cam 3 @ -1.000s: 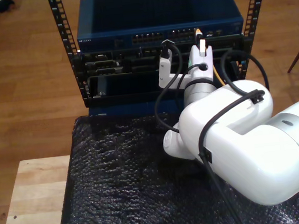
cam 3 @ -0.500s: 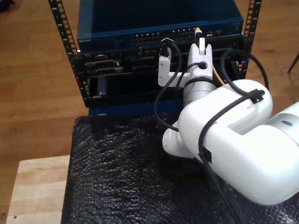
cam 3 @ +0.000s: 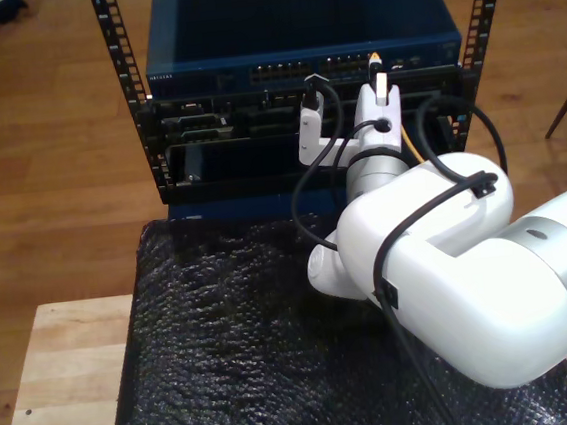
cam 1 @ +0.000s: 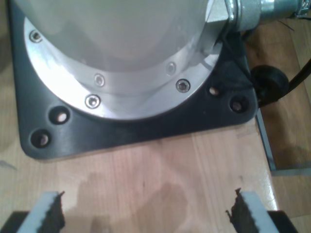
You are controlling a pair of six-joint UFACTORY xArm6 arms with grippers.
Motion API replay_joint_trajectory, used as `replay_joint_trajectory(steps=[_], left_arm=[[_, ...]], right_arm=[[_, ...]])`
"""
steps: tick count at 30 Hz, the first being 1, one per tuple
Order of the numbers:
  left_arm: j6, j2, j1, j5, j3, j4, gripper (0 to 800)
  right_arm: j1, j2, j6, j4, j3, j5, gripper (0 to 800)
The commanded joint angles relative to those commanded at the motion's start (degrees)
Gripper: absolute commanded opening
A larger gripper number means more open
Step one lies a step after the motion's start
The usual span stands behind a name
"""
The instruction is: Grab the cable and plug it in
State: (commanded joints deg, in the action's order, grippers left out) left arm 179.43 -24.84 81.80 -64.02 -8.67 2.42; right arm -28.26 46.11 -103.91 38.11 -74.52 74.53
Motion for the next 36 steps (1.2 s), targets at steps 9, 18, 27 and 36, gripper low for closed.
replay_joint_trajectory(steps=[9, 18, 27, 36], left_arm=[[0.0, 0.0, 0.0, 0.0, 0.0, 0.0, 800], [0.0, 0.0, 0.0, 0.0, 0.0, 0.0, 800], [0.0, 0.0, 0.0, 0.0, 0.0, 0.0, 800], [0.0, 0.0, 0.0, 0.0, 0.0, 0.0, 800]], right_arm=[[-1.1, -0.5, 0.1, -0.1, 1.1, -0.4, 246], [-2.2, -5.9, 0.1, -0.2, 5.7, -3.9, 266], [-2.1, -14.5, 0.0, -0.4, 13.5, -13.6, 313], [1.9, -25.7, -0.4, -2.6, 19.4, -28.9, 431]])
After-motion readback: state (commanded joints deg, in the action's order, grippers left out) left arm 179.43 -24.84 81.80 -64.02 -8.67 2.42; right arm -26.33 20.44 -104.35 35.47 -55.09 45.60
